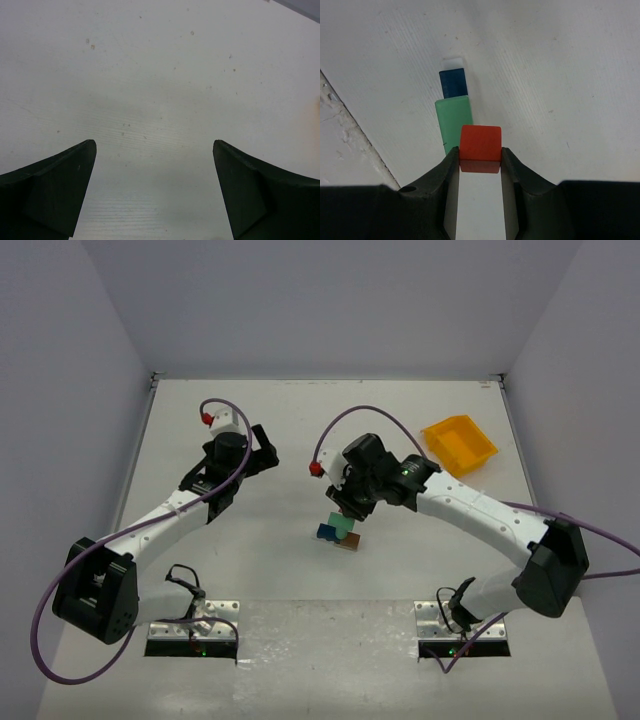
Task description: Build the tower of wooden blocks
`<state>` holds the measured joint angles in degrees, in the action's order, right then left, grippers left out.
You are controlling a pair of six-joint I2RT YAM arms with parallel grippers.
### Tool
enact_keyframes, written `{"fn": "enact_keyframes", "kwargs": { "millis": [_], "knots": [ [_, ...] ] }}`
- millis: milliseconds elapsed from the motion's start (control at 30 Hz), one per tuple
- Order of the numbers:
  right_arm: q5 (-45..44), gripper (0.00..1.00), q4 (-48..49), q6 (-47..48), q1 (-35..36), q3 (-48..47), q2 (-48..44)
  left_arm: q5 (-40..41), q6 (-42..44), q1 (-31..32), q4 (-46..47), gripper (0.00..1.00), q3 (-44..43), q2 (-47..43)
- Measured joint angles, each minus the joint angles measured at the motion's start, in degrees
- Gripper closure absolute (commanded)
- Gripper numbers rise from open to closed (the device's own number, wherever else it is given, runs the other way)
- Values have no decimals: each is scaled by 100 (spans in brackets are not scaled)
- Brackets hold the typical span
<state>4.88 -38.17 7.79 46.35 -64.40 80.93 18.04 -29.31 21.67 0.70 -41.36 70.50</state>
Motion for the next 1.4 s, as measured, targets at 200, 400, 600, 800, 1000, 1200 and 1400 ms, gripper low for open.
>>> {"fn": "enact_keyframes", "kwargs": {
  "millis": [200, 400, 600, 800, 1000, 1200, 1400],
  "knots": [
    [-39, 80, 92, 20, 151, 123, -73, -35, 19, 0, 41, 0, 1, -27],
    [2, 78, 209, 112, 251, 243, -157, -75, 39, 0, 91, 0, 2, -65],
    [71, 78, 318, 213, 261, 293, -181, -123, 44, 0, 113, 0, 2, -66],
    [117, 76, 367, 330, 264, 355, -181, -156, 52, 0, 127, 0, 2, -78],
    [135, 75, 367, 405, 267, 370, -181, -171, 58, 0, 128, 0, 2, -79],
    [134, 74, 375, 432, 267, 384, -181, -181, 58, 0, 128, 0, 2, -80],
    [134, 73, 390, 451, 267, 385, -178, -181, 58, 0, 128, 0, 2, -83]
  ]
}}
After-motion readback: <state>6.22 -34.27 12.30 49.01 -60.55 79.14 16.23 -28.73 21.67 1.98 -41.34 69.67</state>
